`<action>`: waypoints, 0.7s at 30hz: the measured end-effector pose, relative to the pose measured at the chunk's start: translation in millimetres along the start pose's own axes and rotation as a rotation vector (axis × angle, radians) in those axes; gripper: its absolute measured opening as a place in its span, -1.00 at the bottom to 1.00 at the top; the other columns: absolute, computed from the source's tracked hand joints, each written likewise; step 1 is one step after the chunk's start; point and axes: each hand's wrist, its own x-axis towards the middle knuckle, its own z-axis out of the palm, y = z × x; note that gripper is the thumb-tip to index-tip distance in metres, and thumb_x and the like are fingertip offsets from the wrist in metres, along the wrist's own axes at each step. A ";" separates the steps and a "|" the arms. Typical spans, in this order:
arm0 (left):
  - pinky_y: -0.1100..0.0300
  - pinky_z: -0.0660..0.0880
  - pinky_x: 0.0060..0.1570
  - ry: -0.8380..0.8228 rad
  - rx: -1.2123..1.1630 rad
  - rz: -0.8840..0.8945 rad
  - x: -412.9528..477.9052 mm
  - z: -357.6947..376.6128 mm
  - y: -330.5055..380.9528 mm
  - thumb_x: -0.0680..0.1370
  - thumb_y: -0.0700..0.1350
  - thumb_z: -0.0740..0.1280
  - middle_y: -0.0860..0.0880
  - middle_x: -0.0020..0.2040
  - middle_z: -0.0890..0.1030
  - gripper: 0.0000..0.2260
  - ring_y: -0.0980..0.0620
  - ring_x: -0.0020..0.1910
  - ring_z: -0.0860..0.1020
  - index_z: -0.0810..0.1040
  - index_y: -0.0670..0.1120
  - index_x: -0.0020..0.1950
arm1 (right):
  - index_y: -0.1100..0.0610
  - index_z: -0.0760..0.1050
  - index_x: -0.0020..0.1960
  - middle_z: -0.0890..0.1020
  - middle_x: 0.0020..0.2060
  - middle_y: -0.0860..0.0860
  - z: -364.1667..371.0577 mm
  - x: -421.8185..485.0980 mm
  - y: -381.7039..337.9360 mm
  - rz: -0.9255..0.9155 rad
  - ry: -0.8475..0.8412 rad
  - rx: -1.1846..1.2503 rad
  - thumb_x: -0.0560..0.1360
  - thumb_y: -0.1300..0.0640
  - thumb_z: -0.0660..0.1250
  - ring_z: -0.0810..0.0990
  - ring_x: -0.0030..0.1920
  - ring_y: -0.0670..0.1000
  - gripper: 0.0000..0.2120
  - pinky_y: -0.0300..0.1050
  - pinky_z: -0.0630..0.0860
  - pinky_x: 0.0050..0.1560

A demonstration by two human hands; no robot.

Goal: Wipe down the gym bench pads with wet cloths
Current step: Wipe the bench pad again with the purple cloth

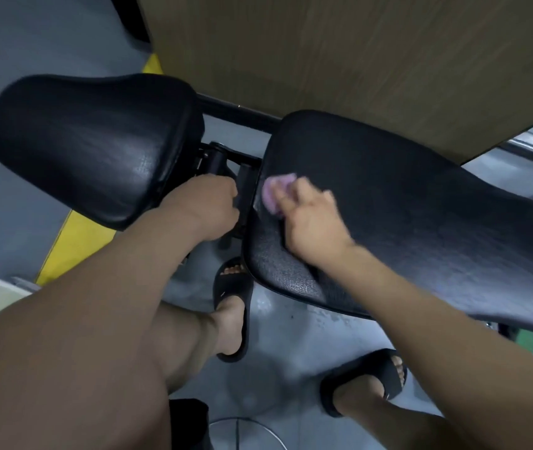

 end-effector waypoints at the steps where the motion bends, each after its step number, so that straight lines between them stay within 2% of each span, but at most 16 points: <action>1: -0.02 0.48 0.31 0.005 -0.008 -0.006 0.6 -1.8 -1.2 0.65 -0.03 0.30 -0.10 0.36 0.53 -0.63 -0.10 0.28 0.52 0.46 -0.06 0.45 | 0.11 0.40 0.48 0.47 0.05 0.16 2.4 -11.5 -14.9 -0.114 -0.024 0.020 0.41 0.14 0.21 0.51 -0.07 0.21 -0.39 -0.02 0.19 -0.13; 3: -0.03 0.50 0.27 0.018 -0.023 -0.019 2.7 -5.2 -4.6 0.65 -0.04 0.29 -0.10 0.32 0.56 -0.66 -0.10 0.24 0.54 0.49 -0.08 0.42 | 0.05 0.42 0.48 0.44 0.01 0.09 0.7 -28.1 -26.7 -0.272 -0.088 0.065 0.45 0.10 0.23 0.46 -0.08 0.15 -0.42 -0.02 0.19 -0.13; 5: -0.04 0.53 0.24 0.016 -0.036 -0.038 5.2 -7.4 -8.1 0.65 -0.04 0.29 -0.10 0.28 0.58 -0.69 -0.10 0.18 0.56 0.51 -0.10 0.37 | 0.00 0.44 0.46 0.44 -0.01 0.08 -3.9 -8.2 -11.3 -0.297 -0.099 0.032 0.43 0.08 0.20 0.48 -0.06 0.15 -0.42 -0.01 0.24 -0.11; 8: -0.05 0.53 0.23 0.003 -0.048 -0.065 8.9 -8.7 -12.6 0.64 -0.03 0.29 -0.08 0.22 0.60 -0.71 -0.10 0.16 0.57 0.54 -0.11 0.32 | -0.05 0.42 0.48 0.46 0.05 0.13 -7.2 55.0 19.7 -0.088 -0.009 -0.048 0.46 0.15 0.26 0.52 0.00 0.21 -0.42 0.01 0.22 -0.06; 11: -0.03 0.53 0.23 0.036 -0.079 -0.062 13.1 -11.1 -11.7 0.64 -0.04 0.27 -0.10 0.19 0.63 -0.71 -0.10 0.15 0.58 0.57 -0.16 0.28 | -0.08 0.34 0.53 0.44 0.16 0.14 -7.7 84.5 26.2 0.069 -0.041 -0.012 0.51 0.15 0.26 0.49 0.11 0.24 -0.41 0.06 0.31 0.04; 15: 0.03 0.53 0.21 0.135 -0.134 -0.043 17.4 -15.3 -0.1 0.63 -0.07 0.28 -0.09 0.17 0.64 -0.74 -0.10 0.15 0.59 0.58 -0.13 0.28 | 0.03 0.37 0.54 0.48 0.13 0.14 0.1 29.4 0.2 -0.021 -0.007 0.090 0.51 0.06 0.15 0.50 0.00 0.24 -0.42 0.06 0.41 -0.01; 17: 0.01 0.54 0.17 0.185 -0.168 -0.023 16.9 -14.8 8.1 0.61 -0.11 0.29 -0.09 0.08 0.65 -0.81 -0.11 0.09 0.60 0.61 -0.12 0.16 | 0.07 0.42 0.51 0.50 0.13 0.10 -2.8 1.9 -2.4 -0.046 0.009 0.221 0.55 0.02 0.18 0.51 0.01 0.21 -0.47 0.09 0.51 0.06; 19: 0.00 0.56 0.11 0.250 -0.221 0.015 14.5 -9.8 18.6 0.57 -0.15 0.29 -0.10 0.01 0.66 -0.86 -0.12 0.03 0.60 0.62 -0.12 0.05 | 0.10 0.48 0.47 0.53 0.14 0.08 -8.7 -14.6 6.7 0.078 0.113 0.319 0.60 -0.01 0.22 0.51 0.05 0.18 -0.53 0.06 0.49 0.18; 21: 0.03 0.55 0.06 0.309 -0.239 0.087 9.3 1.7 32.3 0.56 -0.13 0.29 -0.12 0.01 0.64 -0.85 -0.14 0.02 0.59 0.61 -0.15 0.03 | 0.16 0.55 0.39 0.57 0.08 0.10 -12.3 -30.2 19.8 0.277 0.260 0.354 0.61 0.02 0.21 0.51 0.05 0.19 -0.58 -0.01 0.46 0.19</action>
